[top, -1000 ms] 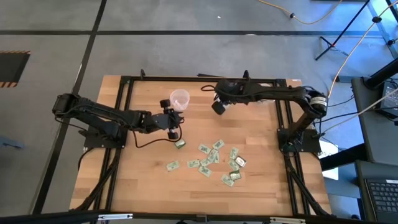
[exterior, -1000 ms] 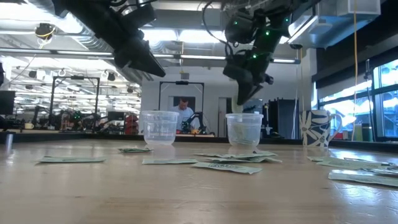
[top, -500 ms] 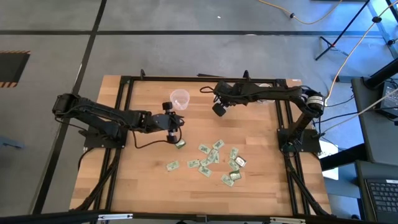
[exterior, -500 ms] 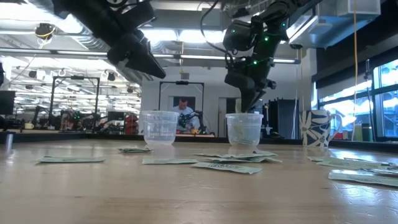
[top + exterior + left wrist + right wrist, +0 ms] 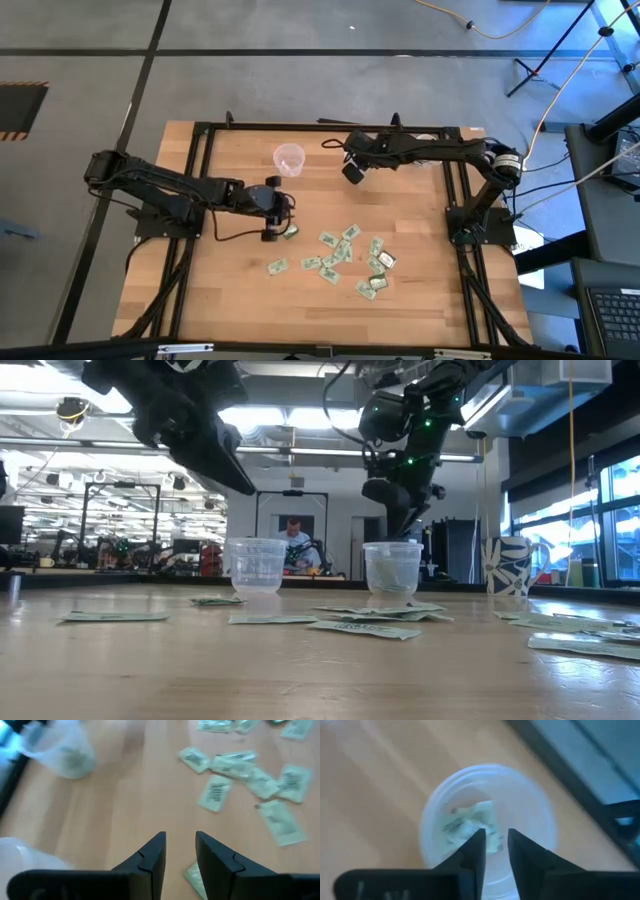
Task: Pick and place Stevia / Truvia into bins
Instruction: Put the truvia packet into the left transparent container
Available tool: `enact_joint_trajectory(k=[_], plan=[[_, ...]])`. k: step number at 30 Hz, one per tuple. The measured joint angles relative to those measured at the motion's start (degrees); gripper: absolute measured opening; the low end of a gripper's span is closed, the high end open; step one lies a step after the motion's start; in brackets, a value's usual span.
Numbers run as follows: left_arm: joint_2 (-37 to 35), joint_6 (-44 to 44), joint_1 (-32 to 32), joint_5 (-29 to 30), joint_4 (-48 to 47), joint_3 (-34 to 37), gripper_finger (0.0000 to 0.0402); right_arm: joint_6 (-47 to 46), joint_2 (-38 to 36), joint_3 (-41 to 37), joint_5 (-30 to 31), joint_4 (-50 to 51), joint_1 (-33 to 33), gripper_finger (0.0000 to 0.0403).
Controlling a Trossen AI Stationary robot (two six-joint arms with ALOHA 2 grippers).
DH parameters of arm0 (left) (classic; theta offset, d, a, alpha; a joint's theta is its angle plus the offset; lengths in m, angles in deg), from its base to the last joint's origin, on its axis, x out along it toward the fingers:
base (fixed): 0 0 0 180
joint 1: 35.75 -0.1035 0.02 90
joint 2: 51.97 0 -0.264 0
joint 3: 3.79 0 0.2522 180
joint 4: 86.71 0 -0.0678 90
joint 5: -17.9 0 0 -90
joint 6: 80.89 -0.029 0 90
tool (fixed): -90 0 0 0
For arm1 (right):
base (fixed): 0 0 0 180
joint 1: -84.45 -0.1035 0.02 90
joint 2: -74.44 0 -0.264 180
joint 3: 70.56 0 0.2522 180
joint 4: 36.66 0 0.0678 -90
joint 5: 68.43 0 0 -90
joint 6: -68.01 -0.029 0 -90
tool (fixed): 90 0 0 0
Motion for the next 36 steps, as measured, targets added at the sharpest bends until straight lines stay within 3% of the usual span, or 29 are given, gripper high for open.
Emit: enact_joint_trajectory(k=[4, 10, 20, 36], plan=[[0.0, 1.6, -0.2, -1.3, -0.4, 0.3, 0.0104, 0.0, -0.4, 0.0, 4.9, -0.4, -0.4, 0.0108], [1.7, 3.1, -3.5, -7.8, -0.2, 2.8, 0.0106, 0.0, -2.3, 0.0, 4.9, -0.8, -2.5, 0.0111], [13.9, 3.5, -7.9, -14.9, 3.8, 2.9, 0.0107, 1.3, -3.3, 0.0, 4.8, -3.5, -6.9, 0.011], [21.9, 4.0, -8.7, -15.8, 7.3, 2.6, 0.0101, 1.4, -3.3, 0.0, 4.9, -3.7, -10.0, 0.011]])
